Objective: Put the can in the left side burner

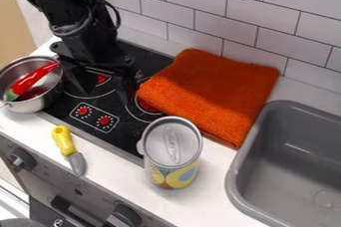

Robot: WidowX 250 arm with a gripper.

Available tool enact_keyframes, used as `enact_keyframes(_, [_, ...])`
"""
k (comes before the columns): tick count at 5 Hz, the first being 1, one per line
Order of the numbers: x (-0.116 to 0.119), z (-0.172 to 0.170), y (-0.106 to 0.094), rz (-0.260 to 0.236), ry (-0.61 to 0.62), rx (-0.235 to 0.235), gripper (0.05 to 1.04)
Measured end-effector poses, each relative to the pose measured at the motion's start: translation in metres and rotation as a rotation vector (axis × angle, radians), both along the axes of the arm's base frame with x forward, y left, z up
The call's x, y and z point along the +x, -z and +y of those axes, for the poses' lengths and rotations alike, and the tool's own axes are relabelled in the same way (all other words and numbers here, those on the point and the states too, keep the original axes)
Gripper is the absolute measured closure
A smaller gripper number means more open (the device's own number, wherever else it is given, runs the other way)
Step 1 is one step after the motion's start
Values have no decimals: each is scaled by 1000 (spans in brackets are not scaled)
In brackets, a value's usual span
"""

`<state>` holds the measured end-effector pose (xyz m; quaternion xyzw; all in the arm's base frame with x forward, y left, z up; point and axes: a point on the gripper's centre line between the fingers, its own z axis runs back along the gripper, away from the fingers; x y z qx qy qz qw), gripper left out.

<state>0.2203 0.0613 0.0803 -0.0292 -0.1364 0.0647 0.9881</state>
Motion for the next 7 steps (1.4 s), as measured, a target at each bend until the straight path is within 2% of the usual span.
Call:
enact_keyframes(1, [-3, -1, 4, 16, -7, -8, 84])
enact_keyframes(2, [-16, -4, 3, 28, -21, -2, 84])
enact_keyframes(3, [-28, -6, -2, 68, -25, -21, 84])
enact_keyframes(4, [-42, -15, 0, 140, -12, -17, 84])
enact_keyframes(5, [-57, -45, 12, 238, 9, -2, 84])
enact_keyframes(7, [-72, -82, 23, 314, 43, -26, 84])
